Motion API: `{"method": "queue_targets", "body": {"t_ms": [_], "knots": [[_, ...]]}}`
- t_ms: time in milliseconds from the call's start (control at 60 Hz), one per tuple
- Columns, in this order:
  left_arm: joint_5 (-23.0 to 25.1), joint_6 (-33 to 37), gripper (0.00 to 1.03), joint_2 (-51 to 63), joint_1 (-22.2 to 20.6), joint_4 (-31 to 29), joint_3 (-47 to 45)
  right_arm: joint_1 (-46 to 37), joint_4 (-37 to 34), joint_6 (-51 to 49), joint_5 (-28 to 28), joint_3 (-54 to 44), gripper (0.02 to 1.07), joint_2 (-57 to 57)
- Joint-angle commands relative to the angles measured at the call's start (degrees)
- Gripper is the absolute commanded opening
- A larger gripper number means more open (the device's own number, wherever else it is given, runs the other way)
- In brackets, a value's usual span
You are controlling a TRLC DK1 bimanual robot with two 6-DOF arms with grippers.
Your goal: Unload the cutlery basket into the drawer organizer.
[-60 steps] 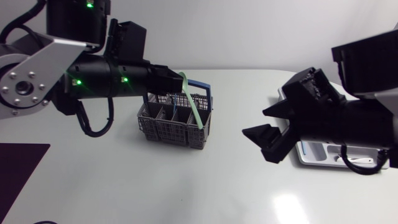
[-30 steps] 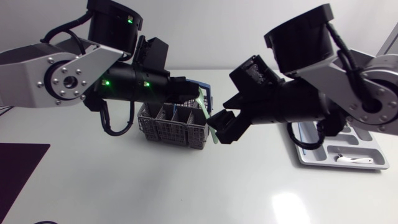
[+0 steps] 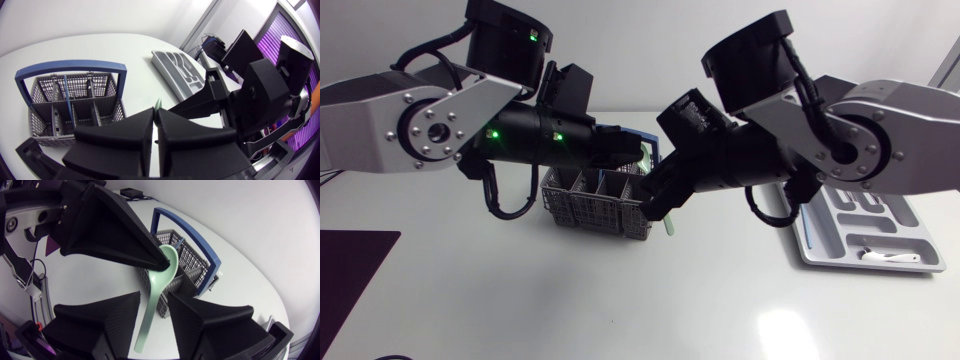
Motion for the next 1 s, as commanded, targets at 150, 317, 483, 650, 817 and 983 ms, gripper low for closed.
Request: {"method": "queue_targets", "body": {"t_ms": [150, 317, 483, 650, 817, 983], "knots": [[0.60, -2.08, 0.04, 0.84, 0.67, -0.14, 1.35, 0.18, 0.08, 1.04, 0.24, 0.66, 0.14, 1.42], [0.60, -1.99, 0.04, 0.13, 0.67, -0.14, 0.82, 0.18, -0.35, 0.51, -0.11, 0.13, 0.09, 1.50], [0.60, -1.90, 0.36, -0.92, 1.37, 0.21, 0.82, 0.26, -1.32, 0.07, -1.60, -0.30, 0.09, 1.33], [0.60, -1.38, 0.72, -2.33, 3.13, 0.91, 2.93, -0.17, -2.46, -1.07, -2.83, -1.80, 0.09, 0.10], [0.60, -0.23, 0.78, -3.73, 7.17, 0.74, 6.00, -1.76, -4.57, -4.50, -3.54, -4.00, 0.09, -2.89], [0.60, 3.90, 0.78, -4.96, 11.65, -0.41, 6.53, -10.19, -7.91, -11.26, -8.90, -6.72, 0.09, -6.93]]}}
